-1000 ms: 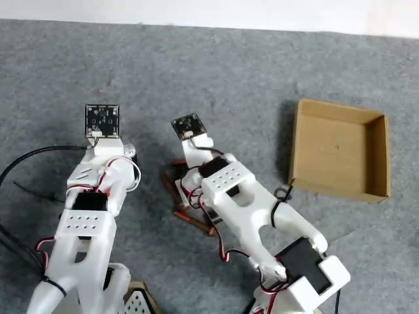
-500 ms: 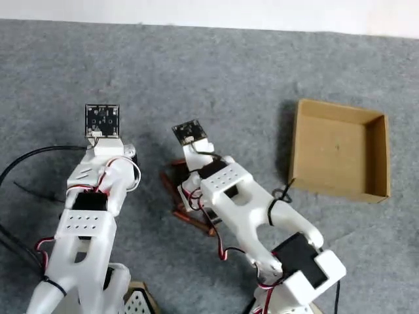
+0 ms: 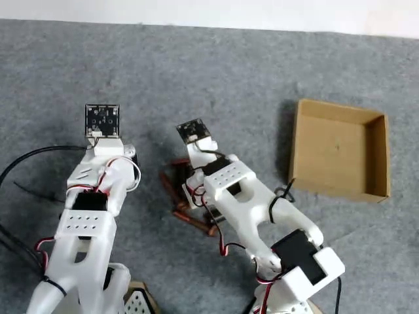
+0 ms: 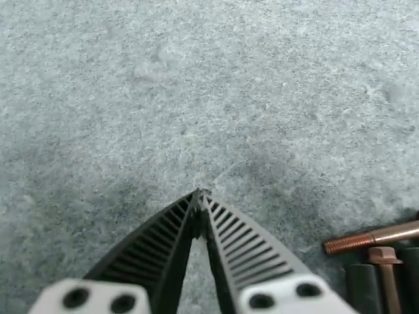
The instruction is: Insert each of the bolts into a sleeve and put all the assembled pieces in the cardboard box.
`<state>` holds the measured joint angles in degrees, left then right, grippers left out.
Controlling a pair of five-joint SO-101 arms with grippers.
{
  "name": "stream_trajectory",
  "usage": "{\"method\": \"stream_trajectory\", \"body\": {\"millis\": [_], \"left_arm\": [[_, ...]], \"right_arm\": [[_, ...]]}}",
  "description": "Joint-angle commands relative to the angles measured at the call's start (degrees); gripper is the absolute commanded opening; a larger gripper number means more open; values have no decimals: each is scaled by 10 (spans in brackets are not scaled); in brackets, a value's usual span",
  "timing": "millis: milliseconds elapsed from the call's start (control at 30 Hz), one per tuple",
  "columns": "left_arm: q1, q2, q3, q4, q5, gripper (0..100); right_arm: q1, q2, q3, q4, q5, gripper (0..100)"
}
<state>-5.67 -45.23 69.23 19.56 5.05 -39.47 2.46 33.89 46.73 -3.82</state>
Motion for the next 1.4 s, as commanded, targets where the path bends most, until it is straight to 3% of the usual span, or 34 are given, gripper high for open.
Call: {"method": "stream_trajectory", "body": {"millis": [0, 167, 433, 633, 967, 1100, 1267, 1367], "left_arm": [[-5, 2, -2, -12, 3, 10], [-4, 2, -2, -12, 3, 10], [-3, 2, -2, -12, 3, 10], [-3, 2, -2, -12, 3, 10], [-2, 2, -2, -13, 3, 10], [-2, 2, -2, -13, 3, 10], [-2, 2, -2, -13, 3, 10], [-2, 2, -2, -13, 3, 10]], "right_arm": [[0, -1, -5, -15, 25, 5], [-3, -26, -3, -15, 26, 5], [18, -255, 129, -47, 25, 5], [89, -354, 172, 58, 23, 5], [305, -300, 203, 58, 44, 9], [317, -229, 204, 25, 75, 33], [315, -154, 194, 19, 75, 186], [315, -148, 176, 19, 75, 178]]}}
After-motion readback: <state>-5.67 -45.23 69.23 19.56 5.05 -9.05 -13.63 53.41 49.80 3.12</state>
